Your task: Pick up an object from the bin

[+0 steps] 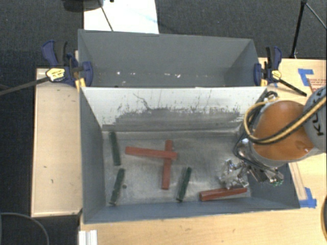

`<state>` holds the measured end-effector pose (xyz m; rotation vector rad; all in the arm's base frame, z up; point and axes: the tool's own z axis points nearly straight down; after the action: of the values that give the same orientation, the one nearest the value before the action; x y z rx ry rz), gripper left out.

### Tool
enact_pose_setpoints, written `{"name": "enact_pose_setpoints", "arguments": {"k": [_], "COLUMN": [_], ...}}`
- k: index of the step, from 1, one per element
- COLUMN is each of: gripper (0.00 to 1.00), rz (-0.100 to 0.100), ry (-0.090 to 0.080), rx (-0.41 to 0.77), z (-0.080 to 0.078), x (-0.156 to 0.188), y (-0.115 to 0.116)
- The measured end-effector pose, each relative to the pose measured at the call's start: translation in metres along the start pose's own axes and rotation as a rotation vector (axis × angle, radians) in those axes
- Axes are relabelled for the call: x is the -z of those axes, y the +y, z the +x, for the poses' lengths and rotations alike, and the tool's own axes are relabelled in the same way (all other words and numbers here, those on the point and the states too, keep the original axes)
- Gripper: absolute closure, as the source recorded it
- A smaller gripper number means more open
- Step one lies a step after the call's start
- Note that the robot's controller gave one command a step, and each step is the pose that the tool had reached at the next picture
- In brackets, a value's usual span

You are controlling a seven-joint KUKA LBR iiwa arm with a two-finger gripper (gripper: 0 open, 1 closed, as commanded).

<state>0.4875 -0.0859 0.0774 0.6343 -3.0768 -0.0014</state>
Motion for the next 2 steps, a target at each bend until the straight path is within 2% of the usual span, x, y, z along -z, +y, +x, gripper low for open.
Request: {"name": "enact_pose_setpoints", "arguments": {"k": [1,2], "gripper": [0.0,0.0], "rz": [0.012,0.012], "ry": [-0.027,-0.027], "rx": [0.002,0.004], "z": [-0.0074,-0.0073], "x": [0.0038,0.0039], "y": [-0.0023,-0.0022]}}
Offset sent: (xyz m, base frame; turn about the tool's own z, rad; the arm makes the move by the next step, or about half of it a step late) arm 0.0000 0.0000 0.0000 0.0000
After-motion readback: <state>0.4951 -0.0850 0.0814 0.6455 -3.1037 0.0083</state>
